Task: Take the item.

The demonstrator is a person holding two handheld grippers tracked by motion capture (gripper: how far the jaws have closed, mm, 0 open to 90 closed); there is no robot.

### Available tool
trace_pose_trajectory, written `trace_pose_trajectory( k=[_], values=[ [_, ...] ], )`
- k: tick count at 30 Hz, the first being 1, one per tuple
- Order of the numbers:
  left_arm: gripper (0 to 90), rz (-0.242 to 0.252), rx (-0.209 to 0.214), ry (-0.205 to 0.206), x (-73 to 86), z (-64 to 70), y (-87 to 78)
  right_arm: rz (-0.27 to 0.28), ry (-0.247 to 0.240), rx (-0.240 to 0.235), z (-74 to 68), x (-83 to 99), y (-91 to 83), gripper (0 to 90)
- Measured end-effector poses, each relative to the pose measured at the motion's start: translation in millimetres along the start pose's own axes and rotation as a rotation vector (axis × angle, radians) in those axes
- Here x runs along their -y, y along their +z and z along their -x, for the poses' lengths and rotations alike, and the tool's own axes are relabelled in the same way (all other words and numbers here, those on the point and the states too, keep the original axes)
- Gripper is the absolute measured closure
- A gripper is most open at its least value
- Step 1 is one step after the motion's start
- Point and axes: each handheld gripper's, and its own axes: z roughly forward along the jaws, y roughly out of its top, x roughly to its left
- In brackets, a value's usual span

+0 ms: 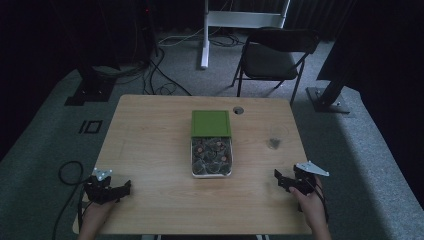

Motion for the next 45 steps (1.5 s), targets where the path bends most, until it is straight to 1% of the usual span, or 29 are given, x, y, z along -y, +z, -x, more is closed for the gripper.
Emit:
trace_pose_trajectory(
  k=[2,7,11,12,13,15,18,19,23,26,27,28,29,31,32,33,35,36,45],
  values=[
    [1.7,0.000,0.000,0.000,0.0,0.0,0.0,-0.010,0.004,-0.003,0.3,3.1,-1.0,14.1],
    [1.7,0.000,0.000,0.000,0.0,0.0,0.0,-0.044,-0.012,-0.002,2.2,13.8,-2.8,14.0],
    [1.7,0.000,0.000,0.000,0.0,0.0,0.0,-0.060,-0.020,-0.004,3.2,17.6,-4.4,14.0],
    [1.7,0.000,0.000,0.000,0.0,0.0,0.0,-0.070,-0.047,0.005,4.0,19.5,-5.9,14.0],
    [1.7,0.000,0.000,0.000,0.0,0.0,0.0,-0.070,-0.047,0.005,4.0,19.5,-5.9,14.0],
    [1.7,0.000,0.000,0.000,0.0,0.0,0.0,-0.079,-0.037,-0.015,5.3,22.3,-7.7,14.0],
    [1.7,0.000,0.000,0.000,0.0,0.0,0.0,-0.085,-0.041,-0.019,6.2,24.3,-8.0,14.0],
    [1.7,-0.001,0.000,0.001,0.0,0.0,-0.1,-0.086,-0.036,-0.029,7.2,24.9,-8.5,14.0],
    [1.7,-0.001,0.000,0.001,0.0,0.0,-0.1,-0.098,-0.042,-0.028,8.1,25.3,-8.7,14.0],
    [1.7,0.000,0.000,0.000,0.1,0.0,0.0,-0.124,-0.063,-0.033,7.5,25.5,-7.7,14.0],
    [1.7,0.000,0.000,0.000,0.1,0.0,0.0,-0.124,-0.063,-0.033,7.5,25.5,-7.7,14.0],
    [1.7,-0.001,0.000,0.001,0.0,0.0,-0.1,-0.144,-0.084,-0.038,5.6,25.6,-6.3,14.0],
    [1.7,0.000,0.000,0.000,0.0,0.0,0.0,-0.149,-0.091,-0.041,4.8,25.6,-5.9,13.9],
    [1.7,0.000,0.000,0.001,0.0,0.0,0.0,-0.156,-0.120,-0.042,3.0,25.5,-5.1,13.9],
    [1.7,0.000,0.000,0.001,0.0,0.0,0.0,-0.156,-0.120,-0.042,3.0,25.5,-5.1,13.9],
    [1.7,-0.001,0.000,0.001,0.0,0.0,-0.1,-0.161,-0.139,-0.043,1.6,25.3,-4.5,13.9],
    [1.7,-0.001,0.000,0.001,0.0,0.0,-0.1,-0.164,-0.158,-0.039,0.2,25.4,-3.9,13.8],
    [1.7,0.000,0.000,0.001,0.1,0.0,-0.1,-0.165,-0.165,-0.047,-0.1,25.3,-3.8,13.8],
    [1.7,0.000,0.000,0.001,0.1,0.0,0.0,-0.169,-0.171,-0.056,-0.5,25.2,-3.2,12.5]
  ],
)
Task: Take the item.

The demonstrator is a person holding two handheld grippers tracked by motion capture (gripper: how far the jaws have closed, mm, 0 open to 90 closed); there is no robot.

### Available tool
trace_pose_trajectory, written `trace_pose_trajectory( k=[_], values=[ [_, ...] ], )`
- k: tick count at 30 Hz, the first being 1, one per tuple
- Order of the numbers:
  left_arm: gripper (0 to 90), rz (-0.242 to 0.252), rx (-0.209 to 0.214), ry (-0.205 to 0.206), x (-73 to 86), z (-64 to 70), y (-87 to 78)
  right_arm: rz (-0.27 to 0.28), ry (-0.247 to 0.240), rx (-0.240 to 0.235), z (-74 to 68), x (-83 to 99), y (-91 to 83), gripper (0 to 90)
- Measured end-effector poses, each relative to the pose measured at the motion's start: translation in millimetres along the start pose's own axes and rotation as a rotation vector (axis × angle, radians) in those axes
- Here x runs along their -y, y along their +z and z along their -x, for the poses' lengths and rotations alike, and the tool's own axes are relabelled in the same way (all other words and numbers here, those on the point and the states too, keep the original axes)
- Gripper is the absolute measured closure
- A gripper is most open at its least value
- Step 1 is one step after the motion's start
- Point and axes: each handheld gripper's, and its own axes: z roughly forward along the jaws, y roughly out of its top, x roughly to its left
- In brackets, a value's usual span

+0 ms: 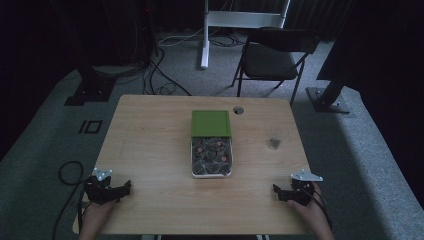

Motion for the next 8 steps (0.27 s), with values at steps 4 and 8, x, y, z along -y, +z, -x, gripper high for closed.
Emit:
trace_pose_trajectory(
  k=[4,8],
  values=[
    [1.7,-0.001,0.000,0.001,0.0,0.0,-0.1,0.000,0.000,0.000,0.0,0.0,0.0,12.4],
    [1.7,0.001,-0.031,-0.032,0.0,2.9,0.1,0.000,0.000,0.000,0.0,0.0,0.0,12.4]
  ],
)
